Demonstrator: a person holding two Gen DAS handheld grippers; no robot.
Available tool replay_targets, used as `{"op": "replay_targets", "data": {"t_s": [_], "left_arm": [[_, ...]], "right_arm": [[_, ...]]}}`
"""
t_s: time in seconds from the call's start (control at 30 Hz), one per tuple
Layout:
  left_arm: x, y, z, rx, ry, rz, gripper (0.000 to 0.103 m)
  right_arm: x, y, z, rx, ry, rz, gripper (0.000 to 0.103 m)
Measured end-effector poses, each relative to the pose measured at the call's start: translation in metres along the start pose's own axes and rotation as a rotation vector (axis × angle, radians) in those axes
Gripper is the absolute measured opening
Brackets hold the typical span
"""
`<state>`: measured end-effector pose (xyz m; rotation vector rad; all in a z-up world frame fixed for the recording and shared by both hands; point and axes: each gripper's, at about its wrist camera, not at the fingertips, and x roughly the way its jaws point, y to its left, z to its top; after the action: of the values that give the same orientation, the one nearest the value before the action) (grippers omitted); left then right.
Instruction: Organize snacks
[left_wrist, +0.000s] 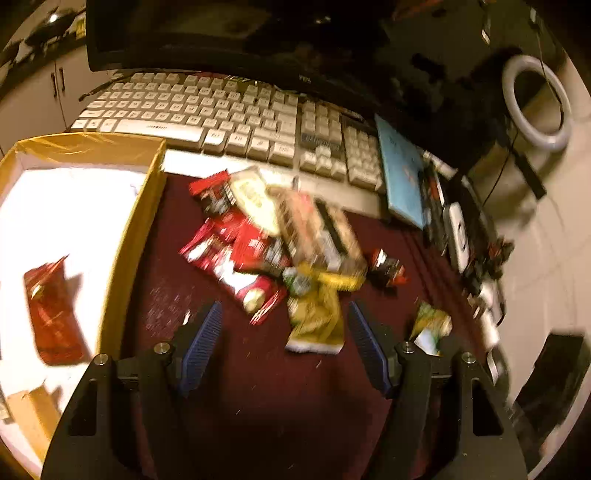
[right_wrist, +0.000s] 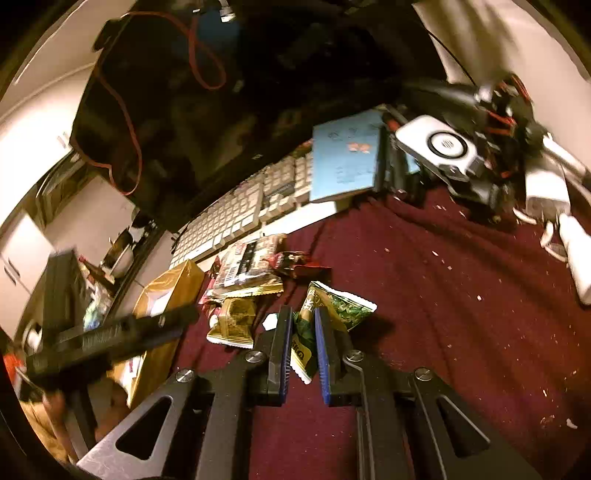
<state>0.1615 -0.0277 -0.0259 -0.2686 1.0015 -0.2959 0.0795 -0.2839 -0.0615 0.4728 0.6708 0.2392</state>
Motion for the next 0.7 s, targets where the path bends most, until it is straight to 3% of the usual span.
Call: {"op": "replay_targets", "data": {"t_s": [0.2,0.4,0.43,0.5,0.6,0.7], "left_arm": [[0.029,-0.021,0.039,0.010,0.028,0.006,0.069],[0.060,-0.023,0.059,-0.003,0.084,0.104,0.067],[0.062,-0.022,0.060,-0.017,0.089,0.100,0.064],[0.065,-0.019,0.059,-0.046,0.109,0.085,0.048],[0.064,-0.016,0.056,-0.077,0.116,0.049,0.035],[0.049,-0.014,0.054,-0.083,0.061,0.021,0.022]], "right_arm": [[-0.001,0.014,-0.003,-0.077,-0.021,-0.004,0.012],[-0.001,0.011,-0.003,-0.061,-0.008,0.007,0.011],[-0.001,0.011,-0.003,-0.060,-0.010,0.006,0.009],[-0.001,0.011,-0.003,-0.059,-0.013,0.003,0.007],[0.001,0.012,-0.003,-0.063,-0.002,-0.009,0.007],[0.006,0.013,-0.003,-0.071,0.022,-0.005,0.011]]}}
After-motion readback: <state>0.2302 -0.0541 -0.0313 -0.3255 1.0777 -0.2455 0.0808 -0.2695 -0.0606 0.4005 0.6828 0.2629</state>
